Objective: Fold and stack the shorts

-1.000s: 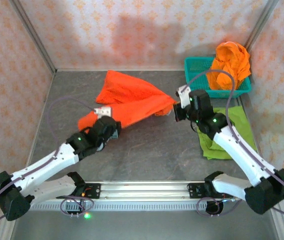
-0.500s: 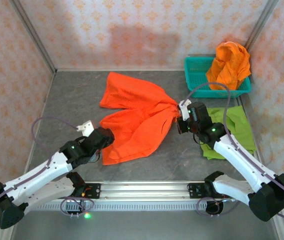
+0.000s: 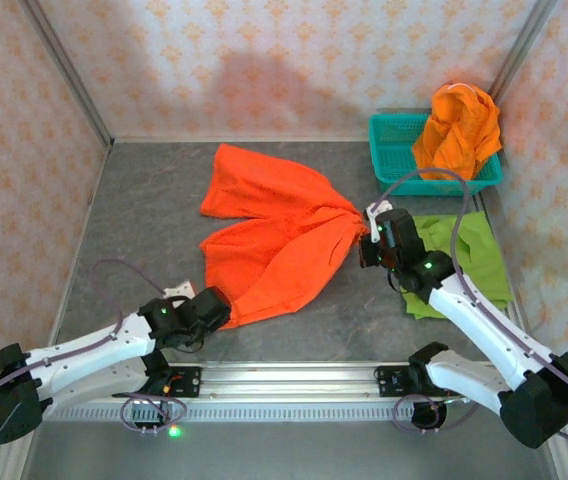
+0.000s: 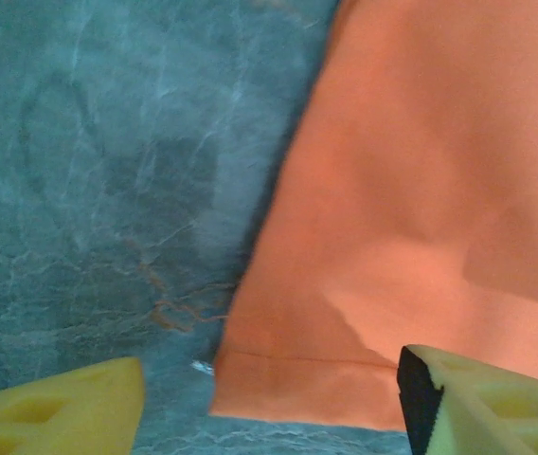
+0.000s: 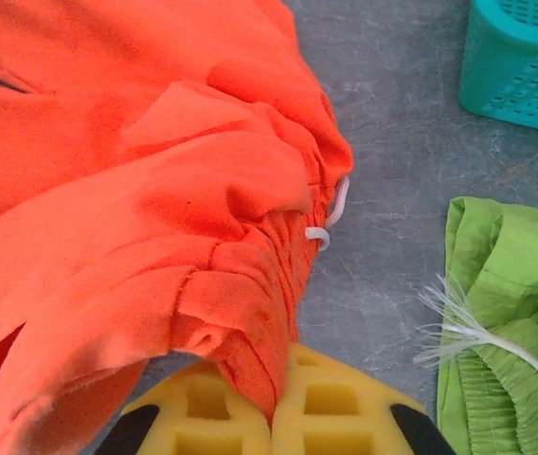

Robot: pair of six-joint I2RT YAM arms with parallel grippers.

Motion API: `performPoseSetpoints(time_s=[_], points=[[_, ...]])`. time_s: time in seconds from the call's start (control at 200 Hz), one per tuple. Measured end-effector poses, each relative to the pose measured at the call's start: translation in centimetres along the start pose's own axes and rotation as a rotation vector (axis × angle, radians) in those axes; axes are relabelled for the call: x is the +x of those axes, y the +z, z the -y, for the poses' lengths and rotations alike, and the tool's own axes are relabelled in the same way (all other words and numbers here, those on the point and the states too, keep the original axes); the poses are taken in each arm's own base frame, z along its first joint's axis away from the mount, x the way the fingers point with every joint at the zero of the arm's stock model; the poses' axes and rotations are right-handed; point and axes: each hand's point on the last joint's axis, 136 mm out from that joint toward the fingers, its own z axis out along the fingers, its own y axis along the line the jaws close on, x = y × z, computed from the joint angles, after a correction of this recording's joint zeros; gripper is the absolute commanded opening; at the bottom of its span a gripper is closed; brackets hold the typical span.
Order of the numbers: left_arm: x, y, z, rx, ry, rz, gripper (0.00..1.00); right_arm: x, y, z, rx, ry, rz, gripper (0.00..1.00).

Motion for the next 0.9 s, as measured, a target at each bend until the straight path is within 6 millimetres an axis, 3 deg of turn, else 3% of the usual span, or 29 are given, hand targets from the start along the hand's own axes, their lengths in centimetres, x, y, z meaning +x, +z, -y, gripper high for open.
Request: performPoseSetpoints(time_s=[0.34,0.575,0.901], points=[[0.8,1.4,-1.0,-0.046,-0.005,-0.017,0.51,0.1,-0.1,0.3,0.014,0.044,0.013,0.00],[0.8,1.3,-0.9,-0.072,0.023,-0.023,0.52,0.1,0.0,0.5,0.027,0.052,0.013,0.00],[-0.3,-1.1,3.0,0.055,0.052,-0.011,0.54,0.2,0.3,0.7,0.040,0.050,0.003,0.00]])
